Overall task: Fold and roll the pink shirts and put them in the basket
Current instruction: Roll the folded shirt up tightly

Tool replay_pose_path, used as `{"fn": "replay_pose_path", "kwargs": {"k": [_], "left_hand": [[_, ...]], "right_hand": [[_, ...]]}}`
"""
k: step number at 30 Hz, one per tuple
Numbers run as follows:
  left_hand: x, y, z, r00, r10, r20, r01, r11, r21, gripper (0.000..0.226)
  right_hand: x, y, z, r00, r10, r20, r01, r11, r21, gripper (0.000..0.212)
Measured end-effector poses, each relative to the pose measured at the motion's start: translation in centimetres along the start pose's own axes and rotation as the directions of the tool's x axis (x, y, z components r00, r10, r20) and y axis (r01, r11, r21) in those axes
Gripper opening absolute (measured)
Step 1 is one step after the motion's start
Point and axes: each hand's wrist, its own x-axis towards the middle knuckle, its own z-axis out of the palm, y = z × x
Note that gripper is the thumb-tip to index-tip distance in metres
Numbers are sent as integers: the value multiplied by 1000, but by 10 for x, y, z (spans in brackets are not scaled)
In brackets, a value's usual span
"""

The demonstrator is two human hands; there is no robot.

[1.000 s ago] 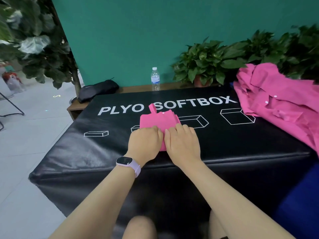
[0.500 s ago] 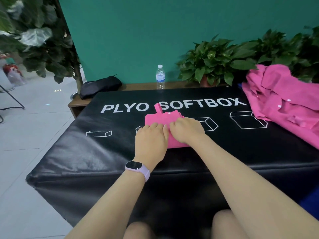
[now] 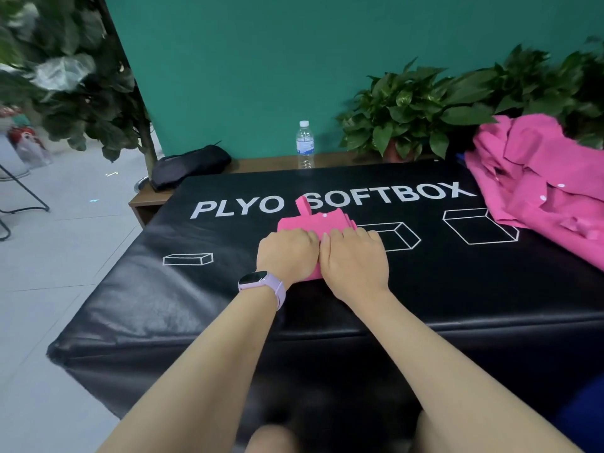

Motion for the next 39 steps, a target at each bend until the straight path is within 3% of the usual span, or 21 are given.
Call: {"fn": "replay_pose_path", "kwargs": {"k": [5,12,15,19,21,23,26,28,32,34,37,39], "left_hand": [[-8,6,-8,999,-45,3,45,999,-4,22],[-53,26,-18,997,22,-76,-17,998,64,24],[-71,33,-21,991,-25,-131,26,1000,11,30],[-89,40,-24,961,10,-276,-14,1000,-12,16],[-95,41,-17,950,63,-305,-58,998,27,27],[-96,42,-15,938,21,-345,-29,999,-16,26],[-89,44,-17,940,-74,-333,65,997,-38,17],[-83,44,-22,947,-137,-290,122,990,-68,23],[-67,35,-25,974,-61,-216,63,998,0,36],[-52,32,-24,986,-20,-163,36,995,97,38],[-35,29,-20,991,-46,-123,55,996,76,40],[-33,29,-21,993,-53,-105,61,995,78,40]], "right_hand": [[0,3,-7,999,-41,-13,41,999,-11,53],[-39,11,-29,995,-58,-76,59,998,-1,52],[-50,16,-33,989,-144,-26,143,989,-39,49],[-43,21,-38,958,-284,38,286,956,-63,35],[-37,20,-40,947,-305,98,311,949,-55,29],[-28,20,-38,949,-273,160,280,960,-26,31],[-12,23,-36,938,-235,256,222,972,78,36],[-11,22,-37,936,-226,272,204,973,104,36],[-25,20,-32,980,-160,117,155,987,53,27],[-28,23,-27,983,-175,47,174,984,22,46],[-27,27,-23,982,-187,37,186,982,47,74],[-23,26,-20,984,-177,31,175,983,46,73]]}}
